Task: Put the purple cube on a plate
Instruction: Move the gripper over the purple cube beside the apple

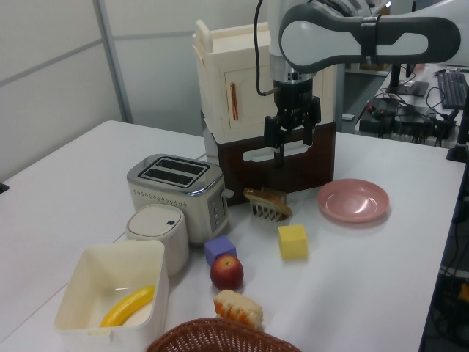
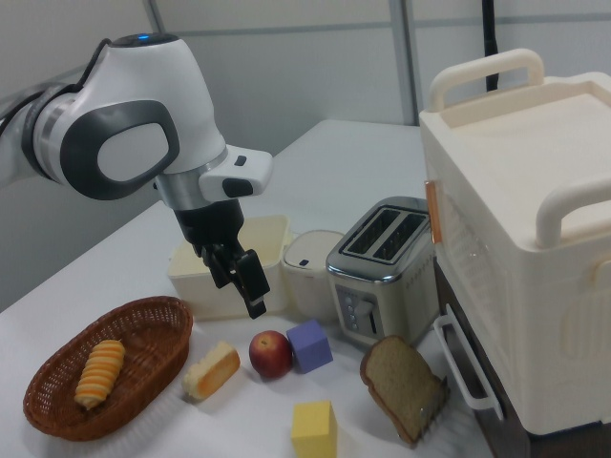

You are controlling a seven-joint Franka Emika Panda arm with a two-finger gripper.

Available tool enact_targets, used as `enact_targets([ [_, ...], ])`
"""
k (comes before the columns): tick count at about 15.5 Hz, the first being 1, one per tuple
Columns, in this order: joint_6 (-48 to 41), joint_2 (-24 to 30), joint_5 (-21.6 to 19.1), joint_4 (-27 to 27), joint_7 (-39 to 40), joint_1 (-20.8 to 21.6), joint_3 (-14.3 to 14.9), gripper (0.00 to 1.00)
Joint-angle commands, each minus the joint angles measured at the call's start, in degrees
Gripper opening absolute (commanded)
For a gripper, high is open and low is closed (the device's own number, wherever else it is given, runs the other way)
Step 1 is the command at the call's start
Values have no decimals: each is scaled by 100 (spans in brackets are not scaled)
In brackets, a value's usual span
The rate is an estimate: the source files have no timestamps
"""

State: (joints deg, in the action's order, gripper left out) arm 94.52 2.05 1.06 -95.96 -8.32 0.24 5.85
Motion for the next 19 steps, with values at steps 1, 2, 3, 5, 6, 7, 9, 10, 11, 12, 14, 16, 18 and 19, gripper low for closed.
enact_targets([
  [1, -73, -246, -332, 407, 503, -76, 65, 100],
  [2, -66, -249, -360, 411, 542, -112, 65, 100],
  [3, -57, -249, -361, 394, 516, -112, 65, 100],
  [5, -100, -240, -317, 376, 489, -103, 65, 100],
  [6, -101, -240, -299, 376, 481, -112, 65, 100],
  [7, -109, -240, -299, 376, 489, -112, 65, 100],
  [9, -92, -240, -299, 376, 489, -121, 65, 100],
  [10, -92, -240, -299, 376, 489, -121, 65, 100],
  [11, -109, -231, -290, 376, 498, -121, 65, 100],
  [12, -109, -231, -299, 376, 489, -121, 74, 100],
  [14, -83, -240, -308, 350, 463, -112, 65, 100],
  [16, 126, -240, -369, 210, 411, -86, 48, 100],
  [18, 574, -240, -491, -10, 105, -94, 30, 100],
  [19, 759, -266, -710, -37, -158, -112, 39, 100],
])
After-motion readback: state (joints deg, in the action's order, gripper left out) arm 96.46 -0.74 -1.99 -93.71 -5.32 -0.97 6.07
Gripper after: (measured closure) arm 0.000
